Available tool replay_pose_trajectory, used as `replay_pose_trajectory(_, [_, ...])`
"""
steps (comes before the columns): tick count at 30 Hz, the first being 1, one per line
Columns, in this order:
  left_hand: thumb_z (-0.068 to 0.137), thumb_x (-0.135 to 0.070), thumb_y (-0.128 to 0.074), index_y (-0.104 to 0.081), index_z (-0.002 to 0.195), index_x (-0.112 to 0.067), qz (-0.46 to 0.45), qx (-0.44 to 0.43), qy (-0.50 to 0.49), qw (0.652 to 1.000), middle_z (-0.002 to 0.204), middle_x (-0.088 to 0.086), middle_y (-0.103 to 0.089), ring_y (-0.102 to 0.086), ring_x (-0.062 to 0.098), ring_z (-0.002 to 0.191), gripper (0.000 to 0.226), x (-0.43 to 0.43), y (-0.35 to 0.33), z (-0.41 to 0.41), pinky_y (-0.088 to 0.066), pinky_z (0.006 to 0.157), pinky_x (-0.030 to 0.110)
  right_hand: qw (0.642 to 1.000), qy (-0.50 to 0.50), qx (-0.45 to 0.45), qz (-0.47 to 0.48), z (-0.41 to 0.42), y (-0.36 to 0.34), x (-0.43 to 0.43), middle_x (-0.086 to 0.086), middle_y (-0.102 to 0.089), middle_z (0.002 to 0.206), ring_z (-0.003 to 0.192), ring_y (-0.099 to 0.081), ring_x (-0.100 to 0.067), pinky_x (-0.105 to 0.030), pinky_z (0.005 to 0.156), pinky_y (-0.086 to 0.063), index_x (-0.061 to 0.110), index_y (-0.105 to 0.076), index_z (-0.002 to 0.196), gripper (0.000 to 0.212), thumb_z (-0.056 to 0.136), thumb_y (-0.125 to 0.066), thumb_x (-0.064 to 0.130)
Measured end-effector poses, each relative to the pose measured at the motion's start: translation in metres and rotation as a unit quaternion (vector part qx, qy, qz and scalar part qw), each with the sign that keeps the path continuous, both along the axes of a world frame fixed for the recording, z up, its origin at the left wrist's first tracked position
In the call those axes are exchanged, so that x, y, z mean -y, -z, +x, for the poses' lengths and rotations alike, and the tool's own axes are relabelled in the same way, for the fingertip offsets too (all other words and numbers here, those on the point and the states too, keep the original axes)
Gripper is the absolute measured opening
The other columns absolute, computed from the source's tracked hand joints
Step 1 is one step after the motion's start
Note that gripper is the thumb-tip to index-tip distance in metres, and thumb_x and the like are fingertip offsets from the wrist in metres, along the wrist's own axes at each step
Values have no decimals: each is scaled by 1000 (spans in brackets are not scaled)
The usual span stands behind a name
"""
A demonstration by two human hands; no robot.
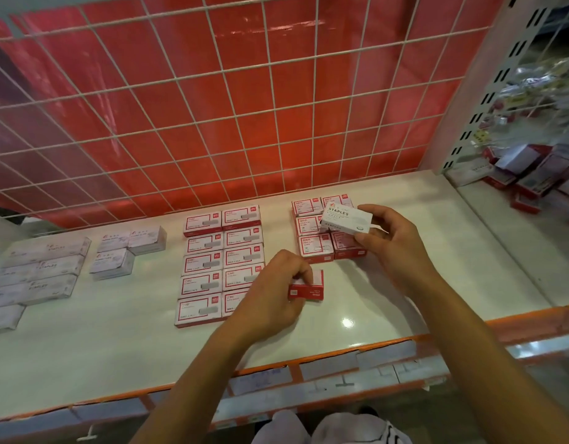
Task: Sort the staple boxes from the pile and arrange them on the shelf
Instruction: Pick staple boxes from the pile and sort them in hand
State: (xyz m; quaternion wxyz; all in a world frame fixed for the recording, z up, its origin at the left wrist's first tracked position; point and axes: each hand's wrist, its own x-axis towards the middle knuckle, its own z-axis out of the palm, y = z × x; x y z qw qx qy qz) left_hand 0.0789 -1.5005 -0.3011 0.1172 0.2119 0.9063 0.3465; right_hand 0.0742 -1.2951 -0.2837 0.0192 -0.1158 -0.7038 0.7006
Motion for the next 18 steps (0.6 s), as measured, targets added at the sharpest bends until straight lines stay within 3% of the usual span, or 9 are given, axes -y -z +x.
replay_pose_trajectory(2, [83,-21,-72,-40,95,-39,-16,-8,-9,1000,113,-18,-37,-42,2,106,39,-1,2,1,-35,77,-4,1000,-2,2,0,-1,0,0,11,-62,106,85,-66,1,-17,59,-54,20,-54,121,39,88,-60,0])
replay_pose_trajectory(6, [78,-36,-76,-39,108,-36,-70,-28,-20,997,126,-13,-38,-31,-1,110,47,0,5,1,-34,72,0,1000,-5,7,-4,-2,0,-2,12,-63,106,86,-67,0,-18,60,-55,19,-53,123,41,88,-61,0])
replay_pose_trajectory(10, [79,-40,-74,-46,116,-30,-103,-17,-35,994,127,-10,-46,-37,1,105,48,3,2,2,-44,79,12,1000,-2,11,2,-1,-1,-3,13,-63,106,85,-67,0,-18,59,-54,20,-53,123,40,88,-60,1])
replay_pose_trajectory(15, [79,-46,-72,-44,125,-33,-138,-19,-14,990,132,-11,-49,-42,6,112,55,-1,-3,1,-38,84,16,1000,-6,6,3,1,-1,-5,12,-62,105,84,-65,6,-16,58,-53,18,-53,122,40,88,-59,-1])
replay_pose_trajectory(18, [82,-49,-67,-38,135,-35,-165,-45,0,985,135,-11,-48,-39,11,120,62,-7,-6,4,-38,92,26,1000,-7,4,6,2,-1,-6,12,-62,105,84,-65,6,-16,59,-53,18,-54,122,40,88,-59,-2])
